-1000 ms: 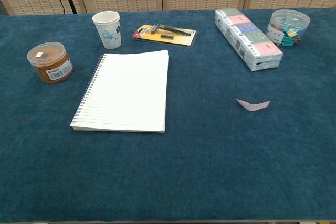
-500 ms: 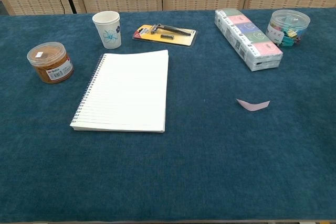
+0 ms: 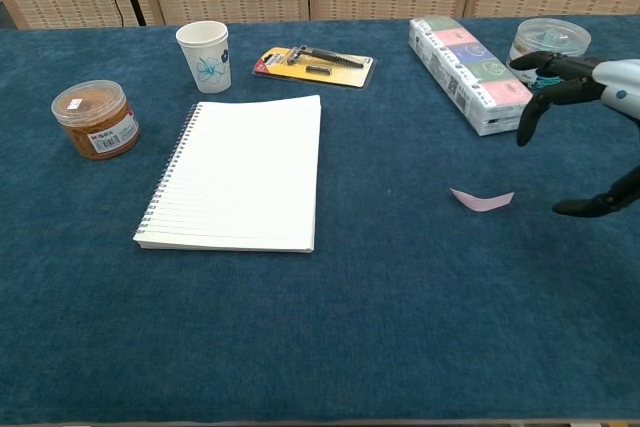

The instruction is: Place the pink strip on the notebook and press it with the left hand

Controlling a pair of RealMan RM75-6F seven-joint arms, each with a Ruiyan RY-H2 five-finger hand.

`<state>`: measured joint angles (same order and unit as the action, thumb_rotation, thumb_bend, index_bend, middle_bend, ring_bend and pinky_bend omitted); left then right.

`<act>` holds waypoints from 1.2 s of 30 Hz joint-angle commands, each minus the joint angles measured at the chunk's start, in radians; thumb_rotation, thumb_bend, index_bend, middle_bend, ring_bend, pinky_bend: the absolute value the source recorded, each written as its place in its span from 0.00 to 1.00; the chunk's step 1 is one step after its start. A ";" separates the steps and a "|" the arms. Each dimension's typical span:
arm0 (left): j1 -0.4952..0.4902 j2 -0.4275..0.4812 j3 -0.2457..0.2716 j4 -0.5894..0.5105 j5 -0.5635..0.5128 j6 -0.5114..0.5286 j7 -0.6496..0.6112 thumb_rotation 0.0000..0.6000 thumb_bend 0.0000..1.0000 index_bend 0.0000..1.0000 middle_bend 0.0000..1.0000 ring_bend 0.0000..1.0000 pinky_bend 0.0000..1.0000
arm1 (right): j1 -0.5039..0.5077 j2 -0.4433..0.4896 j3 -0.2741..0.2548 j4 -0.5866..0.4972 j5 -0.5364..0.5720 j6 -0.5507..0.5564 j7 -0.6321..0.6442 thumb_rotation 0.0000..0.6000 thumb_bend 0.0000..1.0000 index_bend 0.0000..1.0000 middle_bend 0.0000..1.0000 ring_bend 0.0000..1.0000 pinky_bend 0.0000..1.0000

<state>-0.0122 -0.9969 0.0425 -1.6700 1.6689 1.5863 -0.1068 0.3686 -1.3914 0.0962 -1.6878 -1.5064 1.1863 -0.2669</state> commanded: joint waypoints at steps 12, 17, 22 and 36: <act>-0.001 0.009 0.002 0.006 0.001 0.002 -0.028 1.00 0.00 0.00 0.00 0.00 0.00 | 0.060 -0.091 0.043 0.072 0.159 -0.080 -0.095 1.00 0.34 0.43 0.00 0.00 0.00; -0.002 0.011 0.003 0.007 0.002 0.001 -0.031 1.00 0.00 0.00 0.00 0.00 0.00 | 0.068 -0.103 0.036 0.090 0.177 -0.090 -0.102 1.00 0.34 0.44 0.00 0.00 0.00; -0.001 0.012 0.006 0.007 0.006 0.003 -0.032 1.00 0.00 0.00 0.00 0.00 0.00 | 0.080 -0.117 0.030 0.112 0.187 -0.102 -0.104 1.00 0.34 0.44 0.00 0.00 0.00; -0.006 0.015 0.004 0.007 -0.002 -0.006 -0.040 1.00 0.00 0.00 0.00 0.00 0.00 | 0.125 -0.182 0.044 0.180 0.255 -0.135 -0.136 1.00 0.39 0.47 0.00 0.00 0.00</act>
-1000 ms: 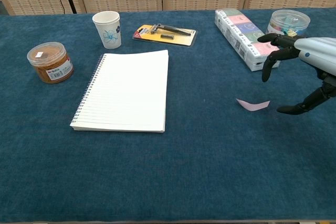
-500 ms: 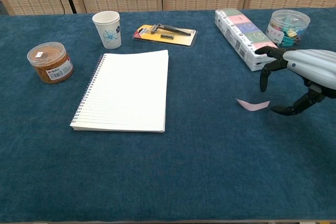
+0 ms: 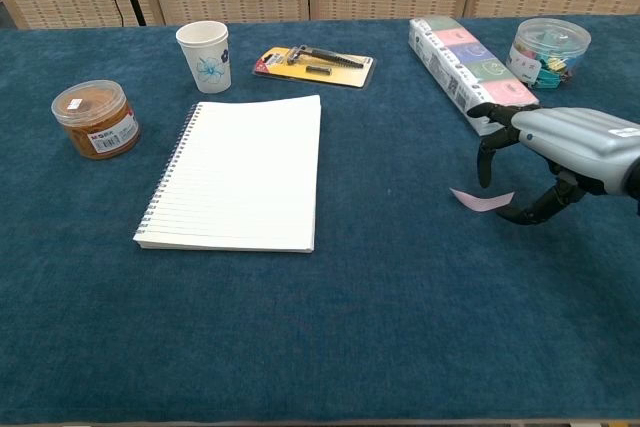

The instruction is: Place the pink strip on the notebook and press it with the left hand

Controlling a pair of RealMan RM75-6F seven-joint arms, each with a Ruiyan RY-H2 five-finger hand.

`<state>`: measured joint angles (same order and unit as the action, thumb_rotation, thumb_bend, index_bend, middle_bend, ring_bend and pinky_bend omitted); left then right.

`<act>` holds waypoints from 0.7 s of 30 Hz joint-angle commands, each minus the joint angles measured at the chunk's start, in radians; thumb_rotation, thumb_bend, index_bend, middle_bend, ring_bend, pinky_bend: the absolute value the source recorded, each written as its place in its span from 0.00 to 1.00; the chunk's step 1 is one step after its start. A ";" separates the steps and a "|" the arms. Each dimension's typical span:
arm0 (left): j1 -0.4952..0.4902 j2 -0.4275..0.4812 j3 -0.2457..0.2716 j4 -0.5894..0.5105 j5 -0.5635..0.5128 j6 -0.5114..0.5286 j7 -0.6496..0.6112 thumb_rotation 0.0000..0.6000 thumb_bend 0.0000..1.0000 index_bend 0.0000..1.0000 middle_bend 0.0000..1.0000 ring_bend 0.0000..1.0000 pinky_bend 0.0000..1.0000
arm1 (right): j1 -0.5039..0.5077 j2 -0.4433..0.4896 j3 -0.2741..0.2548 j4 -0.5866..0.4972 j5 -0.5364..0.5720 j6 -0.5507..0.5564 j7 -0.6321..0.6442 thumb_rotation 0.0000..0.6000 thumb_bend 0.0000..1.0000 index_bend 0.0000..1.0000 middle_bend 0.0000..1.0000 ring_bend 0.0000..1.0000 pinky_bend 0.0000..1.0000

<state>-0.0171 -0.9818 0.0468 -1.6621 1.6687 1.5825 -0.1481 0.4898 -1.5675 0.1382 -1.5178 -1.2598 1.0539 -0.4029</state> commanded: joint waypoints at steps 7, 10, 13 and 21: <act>-0.002 -0.001 -0.001 -0.007 -0.004 -0.005 0.011 1.00 0.00 0.00 0.00 0.00 0.00 | 0.015 -0.010 0.005 0.029 0.029 -0.009 0.008 1.00 0.40 0.48 0.00 0.00 0.00; -0.003 -0.001 0.000 -0.007 -0.004 -0.009 0.012 1.00 0.00 0.00 0.00 0.00 0.00 | 0.019 -0.015 0.005 0.038 0.042 -0.016 0.007 1.00 0.40 0.49 0.00 0.00 0.00; -0.003 0.000 0.001 -0.006 -0.004 -0.008 0.009 1.00 0.00 0.00 0.00 0.00 0.00 | 0.022 -0.018 0.004 0.041 0.051 -0.018 0.007 1.00 0.42 0.50 0.00 0.00 0.00; -0.005 0.002 0.000 -0.007 -0.007 -0.011 0.005 1.00 0.00 0.00 0.00 0.00 0.00 | 0.030 -0.029 0.001 0.060 0.065 -0.015 0.002 1.00 0.42 0.51 0.00 0.00 0.00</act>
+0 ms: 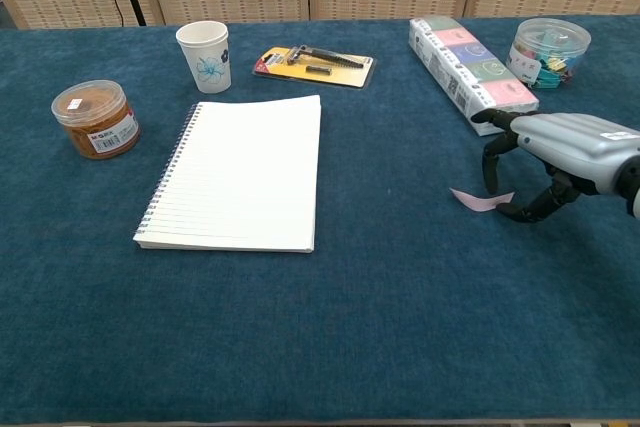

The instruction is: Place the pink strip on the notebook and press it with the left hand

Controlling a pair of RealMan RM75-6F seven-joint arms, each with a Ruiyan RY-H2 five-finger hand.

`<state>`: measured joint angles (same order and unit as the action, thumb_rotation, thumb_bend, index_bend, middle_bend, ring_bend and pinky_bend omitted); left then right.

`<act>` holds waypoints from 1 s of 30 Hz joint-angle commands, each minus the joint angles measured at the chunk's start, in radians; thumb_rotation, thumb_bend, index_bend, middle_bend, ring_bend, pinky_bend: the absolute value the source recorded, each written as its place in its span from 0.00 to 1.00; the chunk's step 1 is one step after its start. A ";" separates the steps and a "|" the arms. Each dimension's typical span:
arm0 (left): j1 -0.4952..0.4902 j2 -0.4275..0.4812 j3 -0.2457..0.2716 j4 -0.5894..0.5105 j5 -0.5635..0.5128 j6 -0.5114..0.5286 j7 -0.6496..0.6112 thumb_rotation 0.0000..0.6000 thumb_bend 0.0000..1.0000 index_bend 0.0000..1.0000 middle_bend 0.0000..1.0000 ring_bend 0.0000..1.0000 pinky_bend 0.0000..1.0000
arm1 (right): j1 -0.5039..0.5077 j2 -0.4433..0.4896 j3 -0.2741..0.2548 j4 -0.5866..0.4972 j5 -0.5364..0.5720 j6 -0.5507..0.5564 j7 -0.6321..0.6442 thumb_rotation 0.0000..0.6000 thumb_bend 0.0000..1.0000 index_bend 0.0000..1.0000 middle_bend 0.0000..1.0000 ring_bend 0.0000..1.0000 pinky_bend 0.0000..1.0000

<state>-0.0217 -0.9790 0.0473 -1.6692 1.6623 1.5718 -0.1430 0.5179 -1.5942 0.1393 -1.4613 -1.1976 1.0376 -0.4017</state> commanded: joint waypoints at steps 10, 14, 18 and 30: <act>-0.002 -0.001 0.001 -0.003 -0.001 -0.006 0.006 1.00 0.00 0.00 0.00 0.00 0.00 | 0.008 -0.012 -0.009 0.013 0.003 0.002 0.011 1.00 0.43 0.54 0.00 0.00 0.00; -0.002 -0.001 0.001 -0.003 -0.001 -0.003 0.005 1.00 0.00 0.00 0.00 0.00 0.00 | 0.011 -0.015 -0.009 0.015 0.007 0.002 0.009 1.00 0.44 0.55 0.00 0.00 0.00; -0.001 0.002 0.001 -0.002 0.000 -0.001 -0.001 1.00 0.00 0.00 0.00 0.00 0.00 | 0.013 -0.017 -0.010 0.015 0.011 0.004 0.005 1.00 0.45 0.56 0.00 0.00 0.00; 0.002 0.008 0.002 0.004 0.003 0.009 -0.025 1.00 0.00 0.00 0.00 0.00 0.00 | 0.019 -0.018 -0.011 -0.001 0.019 0.011 -0.013 1.00 0.48 0.57 0.00 0.00 0.00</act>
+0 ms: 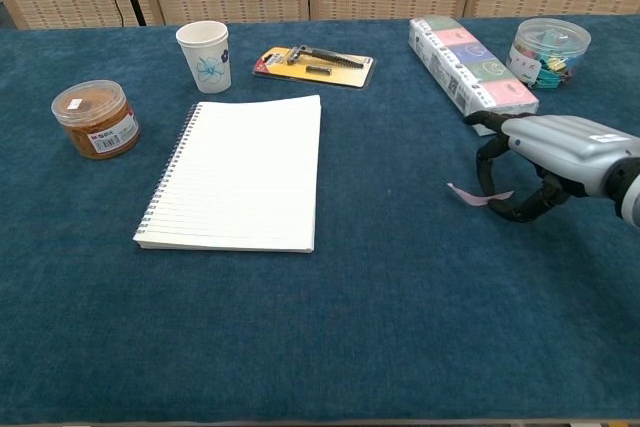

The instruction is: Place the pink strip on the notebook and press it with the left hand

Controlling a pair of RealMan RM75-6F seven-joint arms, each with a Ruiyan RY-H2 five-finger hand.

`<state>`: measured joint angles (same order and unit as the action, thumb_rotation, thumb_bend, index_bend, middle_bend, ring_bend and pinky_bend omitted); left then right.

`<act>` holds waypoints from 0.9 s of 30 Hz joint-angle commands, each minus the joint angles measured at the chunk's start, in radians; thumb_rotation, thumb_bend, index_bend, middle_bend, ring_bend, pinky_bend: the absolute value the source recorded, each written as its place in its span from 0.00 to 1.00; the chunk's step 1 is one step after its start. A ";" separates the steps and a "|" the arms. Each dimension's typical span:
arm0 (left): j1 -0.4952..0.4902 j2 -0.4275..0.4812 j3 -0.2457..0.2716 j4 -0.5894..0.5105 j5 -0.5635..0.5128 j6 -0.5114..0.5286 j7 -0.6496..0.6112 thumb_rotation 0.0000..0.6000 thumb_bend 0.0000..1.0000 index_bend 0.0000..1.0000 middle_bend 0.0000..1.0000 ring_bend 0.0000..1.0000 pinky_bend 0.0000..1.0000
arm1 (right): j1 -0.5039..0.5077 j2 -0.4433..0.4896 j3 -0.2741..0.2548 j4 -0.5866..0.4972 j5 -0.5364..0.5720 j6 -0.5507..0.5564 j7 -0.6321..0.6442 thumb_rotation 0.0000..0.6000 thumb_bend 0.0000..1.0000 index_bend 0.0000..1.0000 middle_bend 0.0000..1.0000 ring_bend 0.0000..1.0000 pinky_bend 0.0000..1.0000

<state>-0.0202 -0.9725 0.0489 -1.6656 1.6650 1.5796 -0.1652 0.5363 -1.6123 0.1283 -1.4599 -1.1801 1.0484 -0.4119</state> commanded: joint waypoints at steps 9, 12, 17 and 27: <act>0.002 0.004 0.001 0.005 0.004 0.007 -0.016 1.00 0.00 0.00 0.00 0.00 0.00 | 0.012 0.010 0.007 -0.050 -0.010 0.017 -0.021 1.00 0.49 0.57 0.00 0.00 0.00; 0.002 0.004 0.002 0.006 0.005 0.006 -0.016 1.00 0.00 0.00 0.00 0.00 0.00 | 0.023 0.014 0.018 -0.082 -0.012 0.021 -0.038 1.00 0.49 0.57 0.00 0.00 0.00; 0.002 0.002 0.003 0.007 0.006 0.005 -0.015 1.00 0.00 0.00 0.00 0.00 0.00 | 0.066 0.003 0.046 -0.119 -0.004 0.012 -0.107 1.00 0.49 0.58 0.00 0.00 0.00; -0.007 0.001 -0.002 -0.002 -0.011 -0.017 -0.003 1.00 0.00 0.00 0.00 0.00 0.00 | 0.210 -0.102 0.134 -0.126 0.115 -0.042 -0.286 1.00 0.51 0.59 0.00 0.00 0.00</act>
<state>-0.0252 -0.9715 0.0484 -1.6655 1.6571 1.5656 -0.1706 0.7066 -1.6743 0.2300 -1.5947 -1.1218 1.0303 -0.6525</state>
